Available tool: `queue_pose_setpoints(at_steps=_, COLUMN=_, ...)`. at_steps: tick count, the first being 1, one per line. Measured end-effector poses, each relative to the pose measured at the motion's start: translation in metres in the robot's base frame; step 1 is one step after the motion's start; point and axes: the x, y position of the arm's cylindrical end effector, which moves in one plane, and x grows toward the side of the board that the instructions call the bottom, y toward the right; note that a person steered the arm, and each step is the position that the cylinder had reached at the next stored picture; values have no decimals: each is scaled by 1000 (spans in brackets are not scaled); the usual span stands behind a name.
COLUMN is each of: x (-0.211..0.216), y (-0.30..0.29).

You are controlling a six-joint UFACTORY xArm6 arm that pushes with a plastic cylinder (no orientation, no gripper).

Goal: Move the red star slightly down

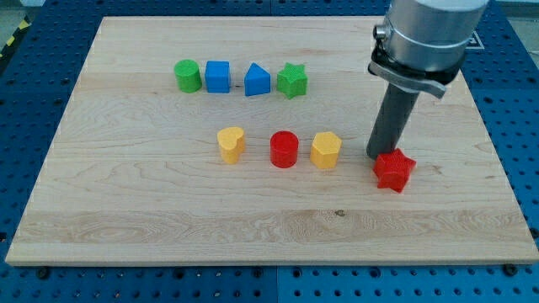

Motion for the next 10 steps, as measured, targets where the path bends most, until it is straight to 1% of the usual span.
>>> queue_pose_setpoints(at_steps=1, x=21, y=-1)
queue_pose_setpoints(at_steps=3, x=57, y=-28)
queue_pose_setpoints(at_steps=4, x=60, y=-26)
queue_pose_setpoints(at_steps=5, x=46, y=-24)
queue_pose_setpoints(at_steps=6, x=56, y=-18)
queue_pose_setpoints(at_steps=7, x=82, y=-16)
queue_pose_setpoints(at_steps=8, x=92, y=-1)
queue_pose_setpoints(at_steps=9, x=90, y=-6)
queue_pose_setpoints(at_steps=10, x=65, y=-31)
